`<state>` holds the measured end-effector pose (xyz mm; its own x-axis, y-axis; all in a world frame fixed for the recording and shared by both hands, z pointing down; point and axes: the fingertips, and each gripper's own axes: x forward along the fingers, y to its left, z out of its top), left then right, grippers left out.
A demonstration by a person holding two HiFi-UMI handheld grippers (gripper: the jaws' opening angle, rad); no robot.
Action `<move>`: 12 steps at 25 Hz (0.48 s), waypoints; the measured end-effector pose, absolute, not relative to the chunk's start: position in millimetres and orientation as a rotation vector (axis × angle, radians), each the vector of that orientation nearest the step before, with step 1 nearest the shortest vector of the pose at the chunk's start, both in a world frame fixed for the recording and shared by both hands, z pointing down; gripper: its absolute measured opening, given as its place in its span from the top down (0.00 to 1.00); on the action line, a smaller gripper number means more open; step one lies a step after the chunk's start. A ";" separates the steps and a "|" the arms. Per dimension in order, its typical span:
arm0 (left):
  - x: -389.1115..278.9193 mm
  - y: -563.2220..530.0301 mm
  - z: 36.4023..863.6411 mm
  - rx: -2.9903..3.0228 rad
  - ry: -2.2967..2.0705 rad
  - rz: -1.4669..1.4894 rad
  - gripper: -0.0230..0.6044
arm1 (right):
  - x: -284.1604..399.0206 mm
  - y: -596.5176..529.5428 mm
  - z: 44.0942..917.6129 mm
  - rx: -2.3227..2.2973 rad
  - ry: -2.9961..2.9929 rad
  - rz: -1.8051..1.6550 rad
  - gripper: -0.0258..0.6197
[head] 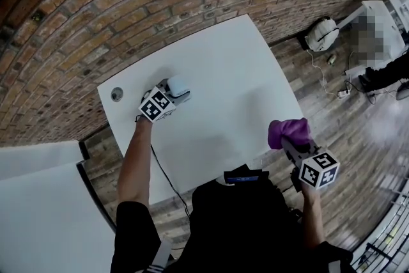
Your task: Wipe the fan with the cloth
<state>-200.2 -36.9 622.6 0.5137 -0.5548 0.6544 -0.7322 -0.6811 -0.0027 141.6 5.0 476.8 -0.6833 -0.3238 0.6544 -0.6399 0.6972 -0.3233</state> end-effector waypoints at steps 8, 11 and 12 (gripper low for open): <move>-211.0 -35.8 619.3 2.472 -1.198 0.921 0.39 | 138.0 1.4 475.5 0.708 -2.355 0.762 0.86; -229.5 -15.9 605.3 2.358 -1.423 0.753 0.37 | 133.2 -3.0 478.6 0.688 -2.390 0.829 0.86; -237.8 -2.4 596.9 2.273 -1.544 0.584 0.37 | 130.9 -5.2 479.9 0.676 -2.406 0.869 0.86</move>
<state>-237.8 -2.4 596.9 0.3282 -0.7971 0.5068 -0.9329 -0.3577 0.0416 130.9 -5.2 479.9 -0.7569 -0.2802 0.5905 -0.5929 0.6745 -0.4399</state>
